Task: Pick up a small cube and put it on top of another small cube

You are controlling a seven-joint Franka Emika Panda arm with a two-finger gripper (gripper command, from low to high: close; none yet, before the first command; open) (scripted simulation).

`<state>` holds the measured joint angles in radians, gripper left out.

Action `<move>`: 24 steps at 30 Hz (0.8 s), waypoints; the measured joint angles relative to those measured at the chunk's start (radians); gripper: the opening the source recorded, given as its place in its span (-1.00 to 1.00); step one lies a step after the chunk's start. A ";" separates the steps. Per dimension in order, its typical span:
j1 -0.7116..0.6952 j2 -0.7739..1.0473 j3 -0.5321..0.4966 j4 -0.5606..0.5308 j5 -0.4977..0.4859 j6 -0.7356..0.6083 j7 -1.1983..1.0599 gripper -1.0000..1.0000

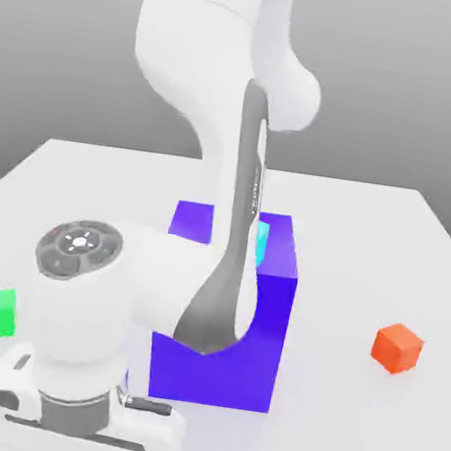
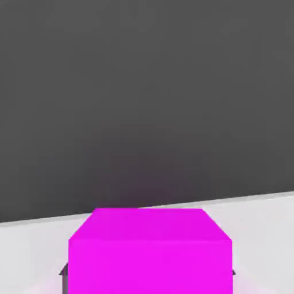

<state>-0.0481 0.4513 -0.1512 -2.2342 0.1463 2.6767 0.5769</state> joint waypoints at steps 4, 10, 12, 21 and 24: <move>-0.051 -0.114 -0.044 -0.069 -0.037 -0.044 -0.095 -1.00; -0.193 -0.257 -0.134 -0.209 -0.084 -0.043 -0.370 -1.00; -0.237 -0.304 -0.167 -0.257 -0.098 -0.042 -0.465 -1.00; -0.414 -0.349 -0.215 -0.397 -0.051 0.049 -0.824 -1.00; -0.453 -0.253 -0.158 -0.393 0.042 0.133 -0.895 1.00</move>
<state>-0.5006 0.1981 -0.3096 -2.6268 0.1883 2.8094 -0.3178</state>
